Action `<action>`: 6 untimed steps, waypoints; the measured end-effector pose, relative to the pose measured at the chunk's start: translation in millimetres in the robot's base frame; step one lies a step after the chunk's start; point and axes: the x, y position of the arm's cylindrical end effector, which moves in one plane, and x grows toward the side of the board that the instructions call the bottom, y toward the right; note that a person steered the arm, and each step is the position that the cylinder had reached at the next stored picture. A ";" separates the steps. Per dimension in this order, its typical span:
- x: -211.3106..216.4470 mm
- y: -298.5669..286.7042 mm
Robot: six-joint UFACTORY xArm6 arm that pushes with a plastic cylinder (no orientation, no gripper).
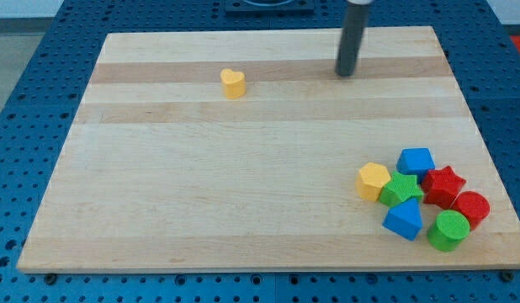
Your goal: Move your hand to the top left of the yellow heart
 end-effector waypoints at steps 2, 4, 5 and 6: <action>-25.9 -91.0; -26.1 -168.2; -25.6 -200.8; -15.0 -215.7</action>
